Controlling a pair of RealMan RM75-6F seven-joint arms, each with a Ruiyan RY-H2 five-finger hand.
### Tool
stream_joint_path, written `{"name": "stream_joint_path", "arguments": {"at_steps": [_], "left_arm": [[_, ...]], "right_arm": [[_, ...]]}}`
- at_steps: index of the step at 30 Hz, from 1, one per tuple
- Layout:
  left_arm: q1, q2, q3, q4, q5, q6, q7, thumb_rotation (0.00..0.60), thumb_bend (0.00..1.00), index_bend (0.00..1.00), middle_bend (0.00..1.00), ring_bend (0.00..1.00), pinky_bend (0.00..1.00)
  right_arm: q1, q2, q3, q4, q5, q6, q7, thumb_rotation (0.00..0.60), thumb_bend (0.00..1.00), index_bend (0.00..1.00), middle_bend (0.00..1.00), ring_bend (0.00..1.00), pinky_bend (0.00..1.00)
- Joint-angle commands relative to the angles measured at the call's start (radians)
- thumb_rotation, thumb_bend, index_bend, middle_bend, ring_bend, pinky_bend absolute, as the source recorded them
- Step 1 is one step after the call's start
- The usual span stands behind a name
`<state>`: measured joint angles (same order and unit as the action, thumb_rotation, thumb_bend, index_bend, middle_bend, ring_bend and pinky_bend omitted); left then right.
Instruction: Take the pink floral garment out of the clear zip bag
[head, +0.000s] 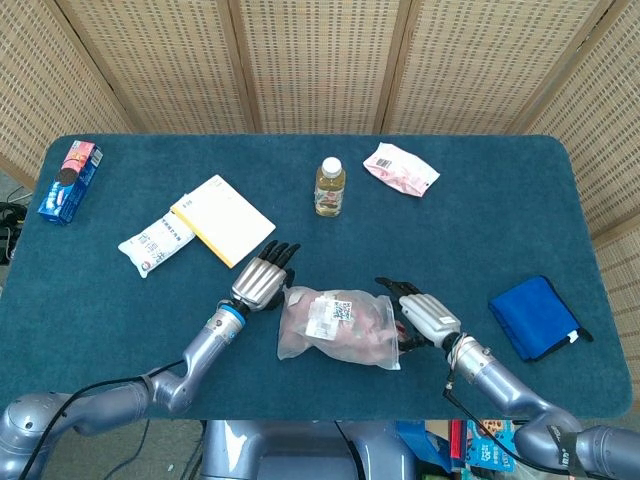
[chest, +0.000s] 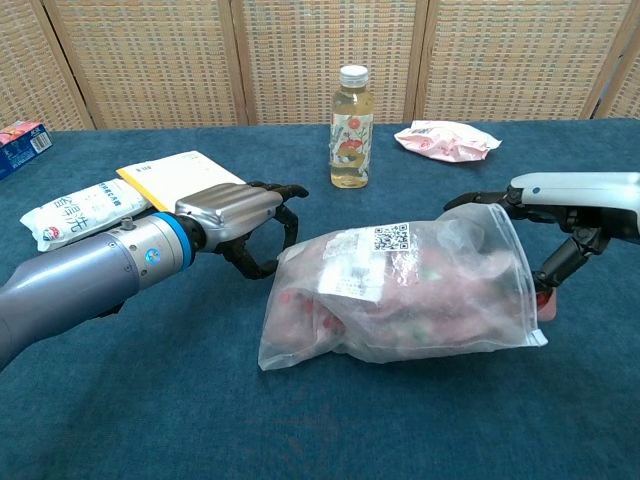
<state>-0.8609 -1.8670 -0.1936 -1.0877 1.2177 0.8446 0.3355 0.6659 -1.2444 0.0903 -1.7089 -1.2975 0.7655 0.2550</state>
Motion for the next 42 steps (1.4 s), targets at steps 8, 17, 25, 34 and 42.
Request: {"name": "stream_joint_path", "arguments": {"at_steps": [8,17,25,34,42], "left_arm": [[-0.001,-0.013,-0.003,0.006,-0.021,0.001,0.003,0.600,0.45,0.58,0.00,0.00,0.01],[0.002,-0.020,-0.006,0.016,-0.032,0.016,0.010,0.600,0.45,0.60,0.00,0.00,0.01],[0.010,0.012,-0.004,-0.001,-0.024,0.029,-0.001,0.600,0.45,0.62,0.00,0.00,0.01],[0.071,0.237,-0.009,-0.109,0.019,0.113,-0.041,0.600,0.45,0.62,0.00,0.00,0.01],[0.150,0.456,-0.020,-0.143,0.017,0.165,-0.124,0.600,0.45,0.62,0.00,0.00,0.01]], "right_arm": [[-0.003,0.006,0.002,-0.007,-0.006,0.006,0.005,0.600,1.00,0.69,0.00,0.00,0.00],[-0.004,0.012,0.005,-0.010,-0.006,0.007,0.008,0.600,1.00,0.69,0.00,0.00,0.00],[-0.010,0.020,0.009,-0.007,-0.007,0.021,0.012,0.600,1.00,0.69,0.00,0.00,0.00],[-0.045,0.082,0.028,0.003,-0.014,0.088,0.030,0.600,1.00,0.69,0.00,0.00,0.00],[-0.072,0.141,0.031,0.044,-0.028,0.114,0.069,0.600,1.00,0.69,0.00,0.00,0.00]]}}
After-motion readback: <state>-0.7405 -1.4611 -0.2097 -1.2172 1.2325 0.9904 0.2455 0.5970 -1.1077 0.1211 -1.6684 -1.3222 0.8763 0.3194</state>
